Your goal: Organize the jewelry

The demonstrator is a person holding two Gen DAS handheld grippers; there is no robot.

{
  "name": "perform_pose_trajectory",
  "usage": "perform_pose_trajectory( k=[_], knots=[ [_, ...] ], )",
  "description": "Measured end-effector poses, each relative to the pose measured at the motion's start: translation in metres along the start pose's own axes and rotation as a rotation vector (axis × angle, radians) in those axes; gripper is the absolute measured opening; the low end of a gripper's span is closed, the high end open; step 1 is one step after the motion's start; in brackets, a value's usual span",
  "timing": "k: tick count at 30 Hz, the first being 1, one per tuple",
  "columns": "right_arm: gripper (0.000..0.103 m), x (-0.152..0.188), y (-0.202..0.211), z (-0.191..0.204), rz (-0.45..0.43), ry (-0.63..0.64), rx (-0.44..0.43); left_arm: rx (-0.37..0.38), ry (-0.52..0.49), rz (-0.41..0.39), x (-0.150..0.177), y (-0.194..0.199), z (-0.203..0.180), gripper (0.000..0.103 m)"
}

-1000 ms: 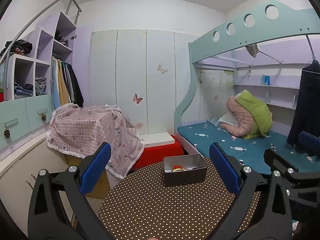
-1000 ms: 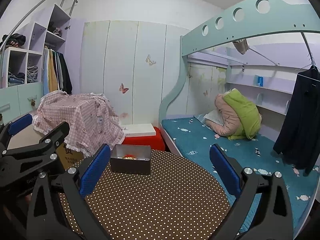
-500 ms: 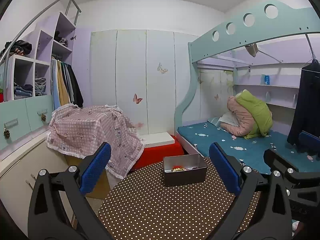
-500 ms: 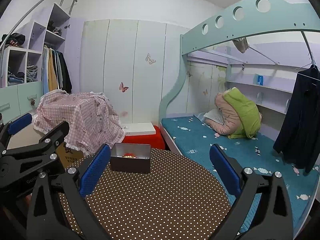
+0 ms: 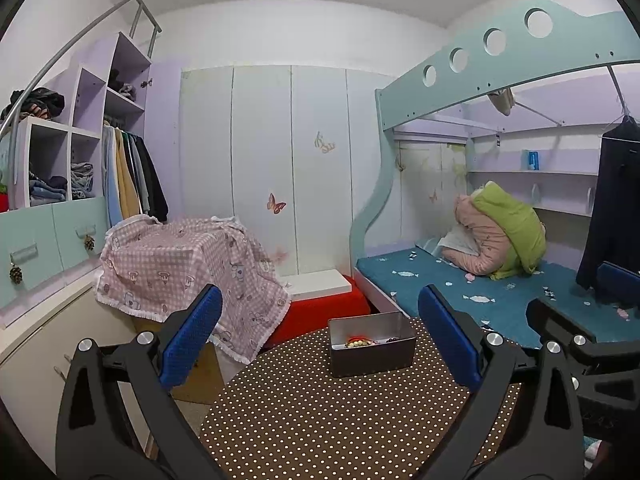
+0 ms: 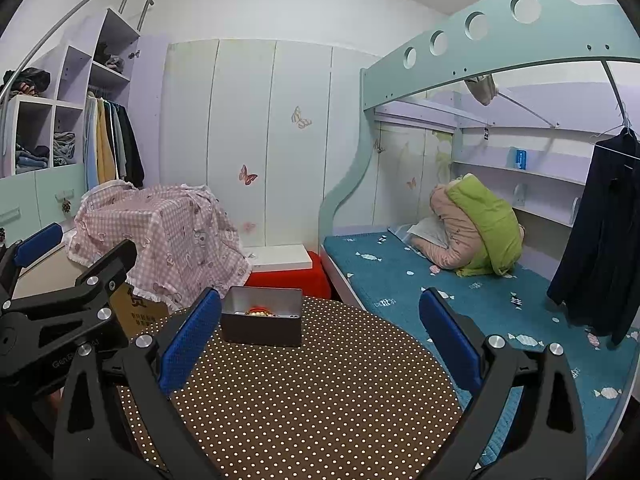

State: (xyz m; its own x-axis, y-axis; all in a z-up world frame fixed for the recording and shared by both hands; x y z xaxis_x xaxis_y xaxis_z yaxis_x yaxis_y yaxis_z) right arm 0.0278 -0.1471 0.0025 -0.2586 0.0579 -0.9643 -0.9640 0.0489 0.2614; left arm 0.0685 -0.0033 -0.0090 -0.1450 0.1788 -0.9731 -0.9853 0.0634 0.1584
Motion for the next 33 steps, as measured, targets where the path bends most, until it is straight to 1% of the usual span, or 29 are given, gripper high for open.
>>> perform_pose_trajectory(
  k=[33],
  knots=[
    [0.096,-0.0018,0.0004,-0.0013,0.002,-0.004,-0.003,-0.005,-0.008,-0.007,-0.0025,0.0029,0.0043,0.098]
  ],
)
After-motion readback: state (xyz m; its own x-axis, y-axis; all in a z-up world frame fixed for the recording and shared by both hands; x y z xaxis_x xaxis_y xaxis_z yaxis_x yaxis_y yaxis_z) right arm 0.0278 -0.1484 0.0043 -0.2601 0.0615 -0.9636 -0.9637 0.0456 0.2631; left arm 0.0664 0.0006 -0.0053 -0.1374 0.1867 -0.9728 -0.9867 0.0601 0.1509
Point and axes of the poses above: each gripper's, at about its wrist camera, not at the fingertips, and y roughly against the way its jaws point, z to its left, x to its underside, the point moved 4 cm from there along -y, roughly the way its jaws point, and after that the axes turned 5 degrees about -y, right-handed, at the moved point
